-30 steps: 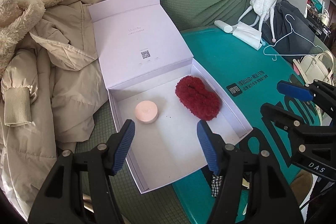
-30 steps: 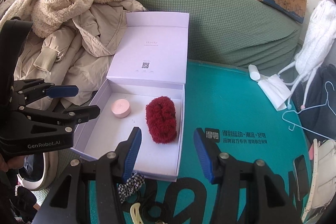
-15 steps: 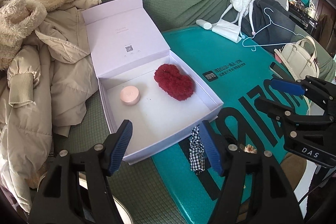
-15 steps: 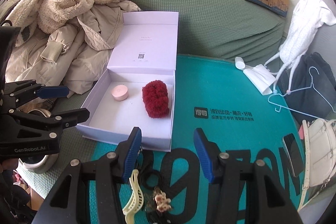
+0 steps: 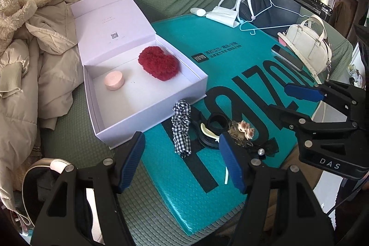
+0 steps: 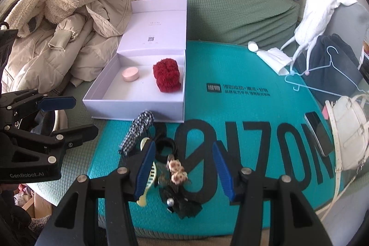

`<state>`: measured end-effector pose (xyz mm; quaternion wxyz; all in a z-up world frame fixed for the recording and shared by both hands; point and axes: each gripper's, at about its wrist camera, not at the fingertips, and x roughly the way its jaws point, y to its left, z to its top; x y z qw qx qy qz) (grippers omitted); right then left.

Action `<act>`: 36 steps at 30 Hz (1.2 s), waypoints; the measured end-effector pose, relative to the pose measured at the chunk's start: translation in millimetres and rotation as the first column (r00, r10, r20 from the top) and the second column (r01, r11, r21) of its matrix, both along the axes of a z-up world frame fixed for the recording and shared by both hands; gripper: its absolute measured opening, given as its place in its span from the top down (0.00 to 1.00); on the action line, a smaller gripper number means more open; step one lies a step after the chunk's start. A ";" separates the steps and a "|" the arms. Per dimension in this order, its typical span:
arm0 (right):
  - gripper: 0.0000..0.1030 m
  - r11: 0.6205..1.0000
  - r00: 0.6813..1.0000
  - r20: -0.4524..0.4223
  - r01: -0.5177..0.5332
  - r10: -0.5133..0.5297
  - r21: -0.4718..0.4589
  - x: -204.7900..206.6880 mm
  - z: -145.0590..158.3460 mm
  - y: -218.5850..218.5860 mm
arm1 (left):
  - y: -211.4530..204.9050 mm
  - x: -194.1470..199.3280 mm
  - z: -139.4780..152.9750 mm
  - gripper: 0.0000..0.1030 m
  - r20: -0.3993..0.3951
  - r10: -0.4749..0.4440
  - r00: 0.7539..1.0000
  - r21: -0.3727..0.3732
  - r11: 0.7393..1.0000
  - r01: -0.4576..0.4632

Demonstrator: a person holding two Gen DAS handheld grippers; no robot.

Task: Organize objects
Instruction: 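Move the right gripper to the black bow clip while the left gripper reaches the cream claw clip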

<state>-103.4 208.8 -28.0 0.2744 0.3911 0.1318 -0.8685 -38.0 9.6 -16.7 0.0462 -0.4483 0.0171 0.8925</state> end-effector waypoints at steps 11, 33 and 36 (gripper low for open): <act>0.44 1.000 0.998 0.062 0.027 -0.027 0.007 19.9 -30.6 14.3 | 11.1 12.1 -24.8 0.37 0.029 -0.049 0.998 0.047 0.998 0.047; 0.43 0.997 0.973 0.223 0.071 -0.061 -0.038 11.4 -90.0 41.8 | 32.8 -10.3 -93.9 0.37 0.142 -0.121 0.982 0.170 0.981 0.096; 0.43 0.997 0.970 0.238 0.068 -0.055 -0.047 8.9 -94.0 41.7 | 34.9 -13.5 -98.4 0.37 0.150 -0.127 0.981 0.176 0.979 0.100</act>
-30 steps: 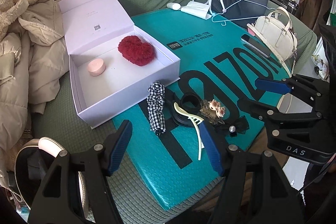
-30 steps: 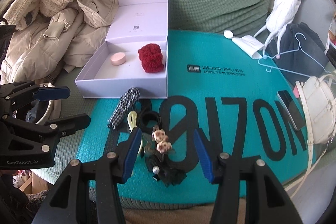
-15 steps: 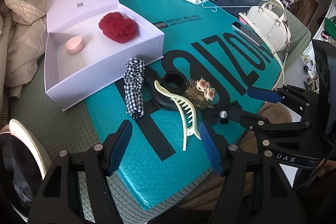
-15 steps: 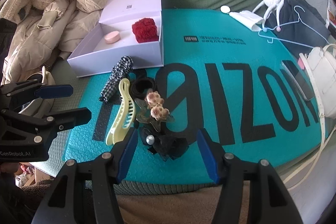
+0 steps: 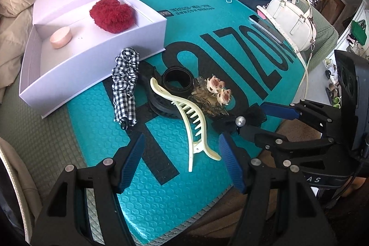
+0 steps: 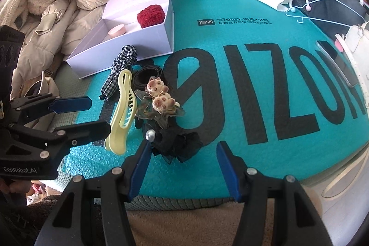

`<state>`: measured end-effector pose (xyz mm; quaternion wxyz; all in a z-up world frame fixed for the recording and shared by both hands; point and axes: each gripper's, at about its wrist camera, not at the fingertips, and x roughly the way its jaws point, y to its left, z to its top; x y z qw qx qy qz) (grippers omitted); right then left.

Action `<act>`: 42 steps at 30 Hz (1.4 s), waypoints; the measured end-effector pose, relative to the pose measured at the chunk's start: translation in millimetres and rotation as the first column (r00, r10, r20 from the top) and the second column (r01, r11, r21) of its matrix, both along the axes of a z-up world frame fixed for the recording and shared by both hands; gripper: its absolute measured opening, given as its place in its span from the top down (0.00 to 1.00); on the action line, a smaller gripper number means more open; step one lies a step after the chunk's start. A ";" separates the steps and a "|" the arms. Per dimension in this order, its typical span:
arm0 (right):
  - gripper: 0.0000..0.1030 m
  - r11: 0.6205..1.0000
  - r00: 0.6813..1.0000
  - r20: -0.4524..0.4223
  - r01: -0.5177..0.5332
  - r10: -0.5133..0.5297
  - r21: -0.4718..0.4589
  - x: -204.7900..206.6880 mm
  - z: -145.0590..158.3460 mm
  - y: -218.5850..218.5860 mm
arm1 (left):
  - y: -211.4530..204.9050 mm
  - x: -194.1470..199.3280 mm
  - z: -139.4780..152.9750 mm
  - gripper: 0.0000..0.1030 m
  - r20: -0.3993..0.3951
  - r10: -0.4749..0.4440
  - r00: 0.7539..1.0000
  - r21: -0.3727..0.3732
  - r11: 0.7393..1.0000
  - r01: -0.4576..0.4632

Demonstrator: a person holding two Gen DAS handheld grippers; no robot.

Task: Organize objects
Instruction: 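Move the right gripper to the black bow clip while the left gripper reaches the cream claw clip, then grasp the black bow clip with the right gripper while the left gripper grasps the cream claw clip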

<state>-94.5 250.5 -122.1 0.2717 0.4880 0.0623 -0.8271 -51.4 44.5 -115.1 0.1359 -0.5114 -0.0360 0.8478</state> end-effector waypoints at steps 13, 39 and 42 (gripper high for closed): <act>0.63 0.996 0.999 0.038 -0.033 0.036 -0.080 -6.7 -8.8 -2.3 | 6.1 -18.1 -22.8 0.70 0.058 -0.019 0.998 0.059 0.998 0.016; 0.63 0.997 0.999 0.027 -0.022 0.024 -0.076 11.2 -12.9 8.8 | 11.2 -5.2 -28.3 0.82 0.111 -0.093 0.989 -0.022 0.995 0.096; 0.63 0.996 0.999 0.027 -0.017 0.020 -0.086 11.6 -13.7 9.9 | 10.7 -10.1 -30.6 0.81 0.108 -0.084 0.991 -0.010 0.996 0.086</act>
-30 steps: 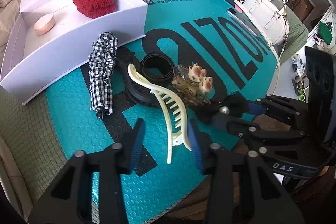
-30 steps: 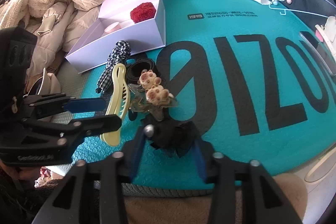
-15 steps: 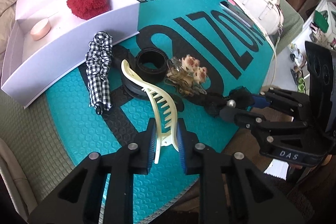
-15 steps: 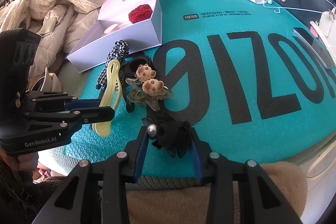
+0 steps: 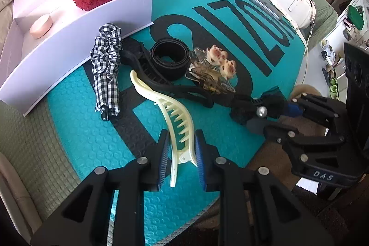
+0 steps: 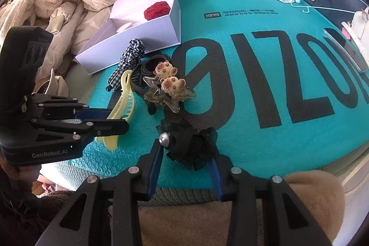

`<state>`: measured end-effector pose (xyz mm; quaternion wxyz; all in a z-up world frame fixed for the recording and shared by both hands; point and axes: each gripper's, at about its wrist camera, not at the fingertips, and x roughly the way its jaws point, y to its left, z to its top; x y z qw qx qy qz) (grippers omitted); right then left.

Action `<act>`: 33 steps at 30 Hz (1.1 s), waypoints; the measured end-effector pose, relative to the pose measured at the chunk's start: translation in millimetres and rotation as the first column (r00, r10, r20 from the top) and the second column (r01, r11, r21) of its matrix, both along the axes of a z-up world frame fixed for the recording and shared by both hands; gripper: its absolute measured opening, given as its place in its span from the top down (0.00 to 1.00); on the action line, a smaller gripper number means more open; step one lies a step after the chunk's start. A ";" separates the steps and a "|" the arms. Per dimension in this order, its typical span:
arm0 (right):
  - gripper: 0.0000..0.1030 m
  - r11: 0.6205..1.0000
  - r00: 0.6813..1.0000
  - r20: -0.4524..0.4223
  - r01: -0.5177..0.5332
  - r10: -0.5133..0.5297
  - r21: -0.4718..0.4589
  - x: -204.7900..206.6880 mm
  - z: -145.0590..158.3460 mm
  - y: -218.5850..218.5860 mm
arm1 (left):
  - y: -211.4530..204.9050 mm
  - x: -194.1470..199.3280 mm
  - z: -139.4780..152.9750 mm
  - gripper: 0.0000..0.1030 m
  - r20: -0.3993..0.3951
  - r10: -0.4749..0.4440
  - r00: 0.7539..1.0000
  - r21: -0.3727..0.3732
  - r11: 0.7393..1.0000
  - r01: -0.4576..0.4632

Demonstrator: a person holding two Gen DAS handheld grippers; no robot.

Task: Organize objects
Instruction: 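Grasp the black bow clip with the right gripper while the left gripper grasps the cream claw clip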

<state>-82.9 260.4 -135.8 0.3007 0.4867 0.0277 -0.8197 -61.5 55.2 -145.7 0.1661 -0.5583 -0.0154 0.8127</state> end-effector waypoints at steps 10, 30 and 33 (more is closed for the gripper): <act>0.64 1.000 1.000 -0.010 0.004 -0.004 0.002 0.0 -1.2 0.8 | 4.6 -4.2 -1.0 0.81 -0.012 0.020 1.000 -0.014 1.000 -0.020; 0.69 0.999 0.999 -0.044 0.002 -0.004 -0.035 9.2 18.4 3.8 | -5.6 5.3 24.8 0.82 -0.014 0.058 0.998 0.007 0.998 -0.058; 0.69 0.999 0.999 -0.051 -0.009 0.006 -0.042 11.3 24.7 0.5 | -12.0 6.4 35.9 0.82 -0.029 0.076 0.997 0.017 0.997 -0.075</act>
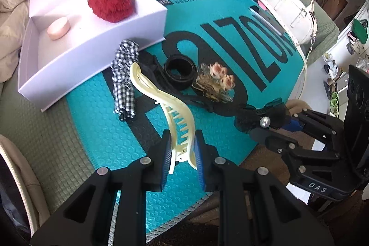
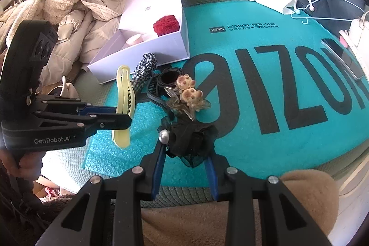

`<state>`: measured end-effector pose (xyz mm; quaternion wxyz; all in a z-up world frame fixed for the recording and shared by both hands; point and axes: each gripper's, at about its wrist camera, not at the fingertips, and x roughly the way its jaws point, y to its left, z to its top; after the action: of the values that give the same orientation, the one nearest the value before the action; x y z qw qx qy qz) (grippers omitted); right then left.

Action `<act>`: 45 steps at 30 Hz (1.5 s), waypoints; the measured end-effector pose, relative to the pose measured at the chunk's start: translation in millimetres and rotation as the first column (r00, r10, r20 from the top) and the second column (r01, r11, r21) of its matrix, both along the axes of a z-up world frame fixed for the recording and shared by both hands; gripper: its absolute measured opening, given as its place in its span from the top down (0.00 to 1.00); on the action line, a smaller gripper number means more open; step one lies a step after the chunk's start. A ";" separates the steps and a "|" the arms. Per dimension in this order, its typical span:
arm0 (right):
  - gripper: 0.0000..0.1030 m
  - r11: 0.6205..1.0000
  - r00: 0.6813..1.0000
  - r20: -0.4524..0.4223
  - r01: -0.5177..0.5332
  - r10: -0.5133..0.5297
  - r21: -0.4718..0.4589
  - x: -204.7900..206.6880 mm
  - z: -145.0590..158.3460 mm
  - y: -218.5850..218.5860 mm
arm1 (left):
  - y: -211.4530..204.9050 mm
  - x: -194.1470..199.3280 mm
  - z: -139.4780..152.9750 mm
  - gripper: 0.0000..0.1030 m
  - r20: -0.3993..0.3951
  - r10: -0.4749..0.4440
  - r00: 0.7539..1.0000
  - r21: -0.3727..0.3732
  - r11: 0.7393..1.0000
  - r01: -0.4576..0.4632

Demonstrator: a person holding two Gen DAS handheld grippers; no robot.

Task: Organize objects
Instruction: 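Grasp the black bow clip with the right gripper while the left gripper grasps the cream claw clip, then carry the bow clip and claw clip into the white box with both grippers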

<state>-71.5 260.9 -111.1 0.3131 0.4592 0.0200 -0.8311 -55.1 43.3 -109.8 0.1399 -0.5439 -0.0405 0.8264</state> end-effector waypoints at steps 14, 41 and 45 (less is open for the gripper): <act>0.69 0.999 1.000 -0.019 -0.023 0.023 -0.023 0.5 20.1 -19.6 | -25.7 -11.3 26.3 0.82 -0.037 -0.003 0.999 0.006 1.000 0.003; 0.69 0.987 0.985 -0.077 -0.158 0.156 -0.018 -85.3 58.4 -119.2 | -122.8 -116.2 61.2 0.82 -0.110 0.053 0.992 -0.031 0.998 -0.057; 0.69 0.982 0.978 -0.088 -0.189 0.186 -0.020 -102.2 62.9 -138.3 | -139.1 -129.6 66.8 0.82 -0.124 0.077 0.989 -0.046 0.995 -0.083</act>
<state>-173.7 122.6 -48.2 0.3953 0.4147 0.0652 -0.8170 -184.6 -95.9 -43.0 0.0950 -0.4937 -0.0328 0.8638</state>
